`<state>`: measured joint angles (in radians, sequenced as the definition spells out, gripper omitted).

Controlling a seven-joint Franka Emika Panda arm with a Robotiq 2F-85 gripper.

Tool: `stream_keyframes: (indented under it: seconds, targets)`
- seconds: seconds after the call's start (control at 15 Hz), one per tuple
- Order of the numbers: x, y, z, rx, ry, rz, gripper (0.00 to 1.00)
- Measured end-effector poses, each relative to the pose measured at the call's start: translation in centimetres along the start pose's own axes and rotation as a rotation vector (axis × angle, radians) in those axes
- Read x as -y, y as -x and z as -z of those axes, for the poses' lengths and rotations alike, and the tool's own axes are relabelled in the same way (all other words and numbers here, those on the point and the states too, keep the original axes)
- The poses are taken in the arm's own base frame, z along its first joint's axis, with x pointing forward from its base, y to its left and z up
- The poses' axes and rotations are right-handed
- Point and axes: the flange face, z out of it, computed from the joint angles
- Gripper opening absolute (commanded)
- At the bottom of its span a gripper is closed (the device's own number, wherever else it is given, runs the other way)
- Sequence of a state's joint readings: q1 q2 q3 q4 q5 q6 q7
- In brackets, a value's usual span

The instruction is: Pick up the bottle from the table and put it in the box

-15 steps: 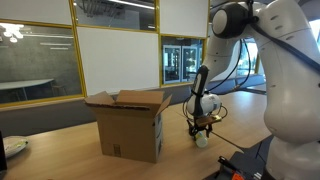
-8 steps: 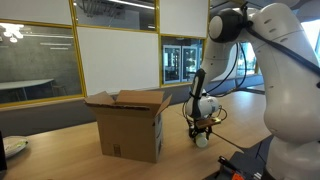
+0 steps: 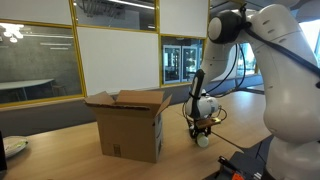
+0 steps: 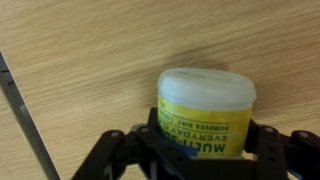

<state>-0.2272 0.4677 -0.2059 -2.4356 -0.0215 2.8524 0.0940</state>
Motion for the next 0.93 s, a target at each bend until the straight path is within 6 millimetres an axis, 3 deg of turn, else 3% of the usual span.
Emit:
stream_keyframes:
  seconds: [0.47, 0.67, 0.93]
  targets:
    - [0.2, -0.9, 0.9, -0.022, -0.004, 0.007, 0.46]
    - [0.8, -1.9, 3.3, -0.066, -0.01, 0.015, 0.46]
    - [1.8, -3.0, 8.6, -0.132, -0.024, 0.033, 0.46]
